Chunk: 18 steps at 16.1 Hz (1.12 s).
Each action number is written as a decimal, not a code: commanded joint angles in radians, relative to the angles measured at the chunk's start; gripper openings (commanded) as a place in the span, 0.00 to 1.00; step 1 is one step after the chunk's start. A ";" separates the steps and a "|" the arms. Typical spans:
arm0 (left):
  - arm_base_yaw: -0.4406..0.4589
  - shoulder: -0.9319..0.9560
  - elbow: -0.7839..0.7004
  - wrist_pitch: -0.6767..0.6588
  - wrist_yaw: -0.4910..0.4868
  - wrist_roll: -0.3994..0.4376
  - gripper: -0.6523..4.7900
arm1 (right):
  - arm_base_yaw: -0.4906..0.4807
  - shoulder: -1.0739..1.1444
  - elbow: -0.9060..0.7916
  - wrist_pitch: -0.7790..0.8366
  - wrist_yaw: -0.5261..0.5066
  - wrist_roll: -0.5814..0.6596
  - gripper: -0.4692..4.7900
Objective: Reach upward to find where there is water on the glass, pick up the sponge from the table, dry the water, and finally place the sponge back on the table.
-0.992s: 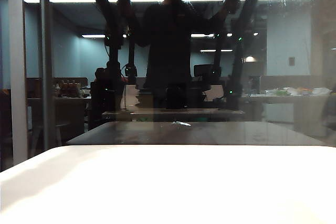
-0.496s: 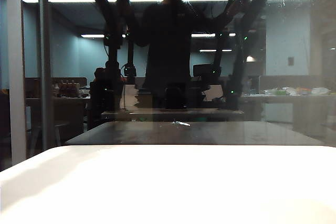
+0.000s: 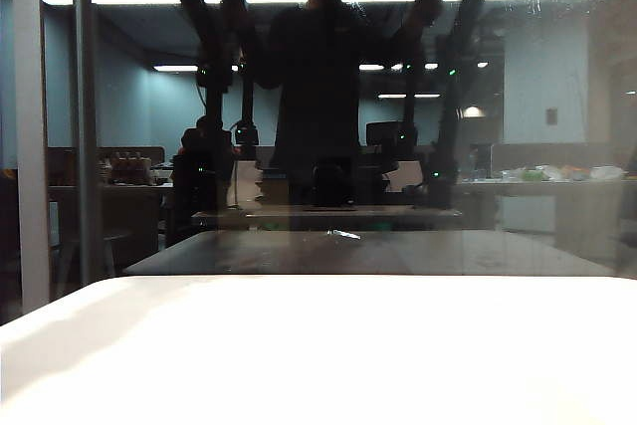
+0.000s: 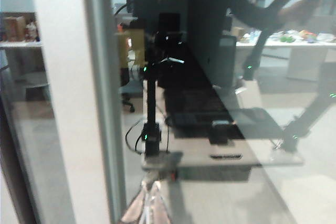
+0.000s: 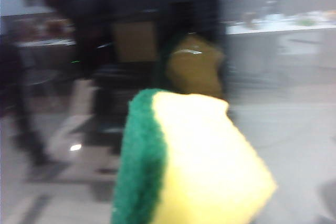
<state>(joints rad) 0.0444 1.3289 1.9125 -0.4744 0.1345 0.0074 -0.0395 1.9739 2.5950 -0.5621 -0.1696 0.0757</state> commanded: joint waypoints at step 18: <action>0.000 -0.007 0.005 0.019 0.068 0.005 0.11 | 0.219 0.059 0.000 -0.008 0.068 -0.159 0.07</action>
<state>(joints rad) 0.0448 1.3281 1.9125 -0.4679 0.1959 0.0074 0.2066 2.0335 2.5946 -0.5793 -0.1307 -0.0772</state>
